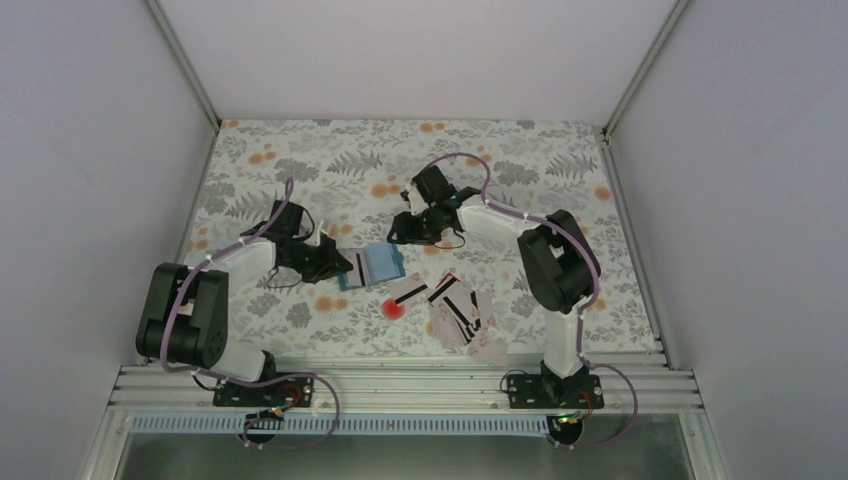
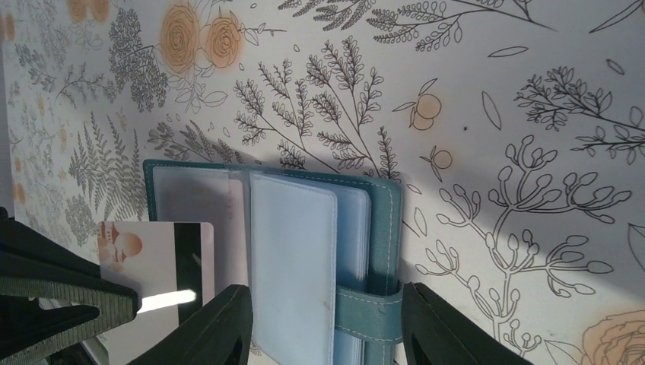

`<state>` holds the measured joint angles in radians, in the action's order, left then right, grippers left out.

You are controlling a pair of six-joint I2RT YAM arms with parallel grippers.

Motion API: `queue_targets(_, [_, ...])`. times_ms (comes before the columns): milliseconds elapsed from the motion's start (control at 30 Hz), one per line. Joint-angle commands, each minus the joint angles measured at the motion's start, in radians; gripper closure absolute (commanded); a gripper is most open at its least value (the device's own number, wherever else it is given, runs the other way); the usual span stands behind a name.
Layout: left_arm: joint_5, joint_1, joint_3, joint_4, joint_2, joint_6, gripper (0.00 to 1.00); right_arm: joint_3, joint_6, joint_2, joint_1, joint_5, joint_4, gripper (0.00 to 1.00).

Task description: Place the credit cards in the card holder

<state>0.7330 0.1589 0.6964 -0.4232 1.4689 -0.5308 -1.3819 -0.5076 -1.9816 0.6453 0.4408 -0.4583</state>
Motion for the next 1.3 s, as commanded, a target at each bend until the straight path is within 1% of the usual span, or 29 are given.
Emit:
queue_targets(0, [0.043, -0.004, -0.010, 0.073, 0.025, -0.035, 0.98, 0.009, 0.007, -0.029, 0.011, 0.023, 0.028, 0.49])
queue_targets(1033, [0.062, -0.001, 0.022, 0.150, 0.138, -0.037, 0.98, 0.030, 0.050, -0.089, 0.011, 0.069, 0.027, 0.50])
queue_targets(1133, [0.058, 0.001, 0.038, 0.133, 0.122, -0.037, 0.98, 0.035, 0.055, -0.091, 0.011, 0.069, 0.025, 0.50])
queue_targets(1267, [0.027, 0.001, 0.068, 0.063, 0.083, -0.011, 0.98, 0.037, 0.060, -0.093, 0.011, 0.069, 0.023, 0.50])
